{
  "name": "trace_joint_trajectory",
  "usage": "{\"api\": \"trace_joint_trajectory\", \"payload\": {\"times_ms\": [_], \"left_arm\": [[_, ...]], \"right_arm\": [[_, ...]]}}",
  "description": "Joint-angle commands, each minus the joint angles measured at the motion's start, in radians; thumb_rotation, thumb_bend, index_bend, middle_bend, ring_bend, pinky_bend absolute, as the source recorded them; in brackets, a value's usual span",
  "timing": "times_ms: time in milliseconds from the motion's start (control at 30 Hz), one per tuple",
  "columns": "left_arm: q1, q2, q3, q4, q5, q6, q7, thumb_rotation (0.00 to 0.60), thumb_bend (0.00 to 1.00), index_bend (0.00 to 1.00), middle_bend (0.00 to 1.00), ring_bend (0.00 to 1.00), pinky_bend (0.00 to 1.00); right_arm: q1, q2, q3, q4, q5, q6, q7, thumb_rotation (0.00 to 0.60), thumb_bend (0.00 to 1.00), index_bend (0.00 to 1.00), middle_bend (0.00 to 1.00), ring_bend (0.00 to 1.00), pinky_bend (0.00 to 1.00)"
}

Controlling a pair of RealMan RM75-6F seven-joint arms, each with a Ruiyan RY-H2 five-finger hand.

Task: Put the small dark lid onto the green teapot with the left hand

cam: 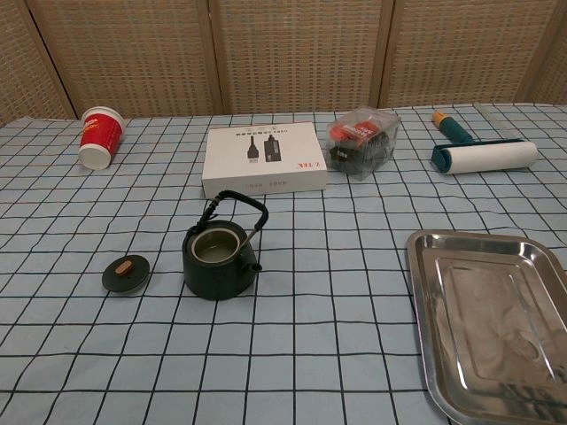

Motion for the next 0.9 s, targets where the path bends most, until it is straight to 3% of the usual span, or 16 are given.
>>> {"api": "trace_joint_trajectory", "payload": {"times_ms": [33,300,367,433,567,700,900], "left_arm": [[0.000,-0.001,0.000,0.000,-0.001,-0.002,0.000,0.600,0.00,0.00,0.00,0.00,0.00],[-0.022,-0.011,-0.005,0.009,-0.005,-0.038,0.021,0.600,0.00,0.00,0.00,0.00,0.00],[-0.047,-0.027,-0.017,0.007,-0.018,-0.076,0.034,0.600,0.00,0.00,0.00,0.00,0.06],[-0.085,-0.045,-0.030,0.005,-0.040,-0.140,0.050,0.600,0.00,0.00,0.00,0.02,0.14],[-0.201,-0.084,-0.068,-0.014,-0.115,-0.331,0.096,0.600,0.00,0.05,0.09,0.15,0.26],[-0.302,-0.156,-0.105,0.022,-0.193,-0.472,0.206,0.600,0.00,0.11,0.13,0.18,0.30],[-0.400,-0.247,-0.130,0.086,-0.314,-0.589,0.363,0.600,0.00,0.15,0.17,0.21,0.32]], "right_arm": [[0.000,0.000,0.000,0.000,0.001,-0.002,-0.001,0.600,0.00,0.00,0.00,0.00,0.00],[0.000,0.001,0.000,-0.001,0.009,-0.007,0.005,0.600,0.00,0.00,0.00,0.00,0.00],[0.001,0.001,0.003,0.001,0.015,-0.010,0.007,0.600,0.00,0.00,0.00,0.00,0.00],[0.004,0.000,0.005,0.004,0.025,-0.018,0.010,0.600,0.00,0.00,0.00,0.00,0.00],[0.012,-0.003,0.013,0.013,0.050,-0.038,0.012,0.600,0.00,0.00,0.00,0.00,0.00],[0.015,-0.007,0.017,0.020,0.069,-0.049,0.004,0.600,0.00,0.00,0.00,0.00,0.00],[0.023,-0.018,0.019,0.032,0.089,-0.072,-0.008,0.600,0.00,0.00,0.00,0.00,0.00]]}}
